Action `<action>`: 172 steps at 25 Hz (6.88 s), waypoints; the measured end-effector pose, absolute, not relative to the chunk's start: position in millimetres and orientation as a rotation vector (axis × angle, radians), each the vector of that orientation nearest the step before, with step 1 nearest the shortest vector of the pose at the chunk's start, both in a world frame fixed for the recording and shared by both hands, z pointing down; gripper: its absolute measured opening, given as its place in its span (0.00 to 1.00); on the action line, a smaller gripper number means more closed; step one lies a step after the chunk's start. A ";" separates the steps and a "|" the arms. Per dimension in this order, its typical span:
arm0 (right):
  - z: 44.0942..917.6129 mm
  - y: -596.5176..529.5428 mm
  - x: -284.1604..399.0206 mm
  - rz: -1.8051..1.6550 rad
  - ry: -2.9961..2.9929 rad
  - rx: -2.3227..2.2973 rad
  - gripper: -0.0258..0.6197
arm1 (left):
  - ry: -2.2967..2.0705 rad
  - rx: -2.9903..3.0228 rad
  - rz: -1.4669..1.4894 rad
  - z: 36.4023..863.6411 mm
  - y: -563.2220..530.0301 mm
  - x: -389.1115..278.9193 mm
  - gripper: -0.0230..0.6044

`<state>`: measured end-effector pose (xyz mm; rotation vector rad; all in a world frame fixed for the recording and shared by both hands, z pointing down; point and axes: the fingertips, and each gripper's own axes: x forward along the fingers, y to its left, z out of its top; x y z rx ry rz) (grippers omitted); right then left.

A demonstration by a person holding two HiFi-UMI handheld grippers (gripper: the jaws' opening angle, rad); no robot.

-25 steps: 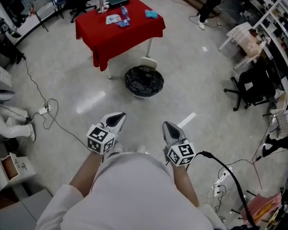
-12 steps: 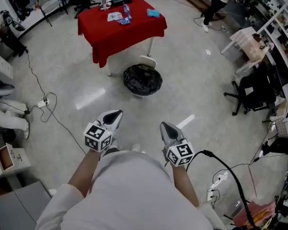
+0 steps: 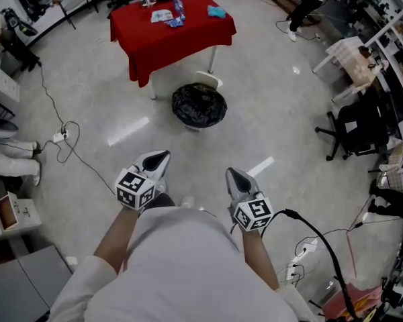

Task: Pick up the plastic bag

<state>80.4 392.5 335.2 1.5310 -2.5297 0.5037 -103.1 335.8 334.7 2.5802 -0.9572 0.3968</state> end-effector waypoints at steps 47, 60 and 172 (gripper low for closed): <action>366.1 145.4 16.9 0.614 -2.276 1.776 0.04 | -0.661 2.691 0.577 368.0 49.7 -174.9 0.04; 380.8 105.7 30.6 0.652 -2.274 1.761 0.04 | -0.665 2.651 0.602 385.8 18.8 -165.0 0.04; 1061.8 -131.3 232.9 1.483 -1.816 1.362 0.04 | -0.839 1.609 0.943 1102.7 -245.4 -126.5 0.06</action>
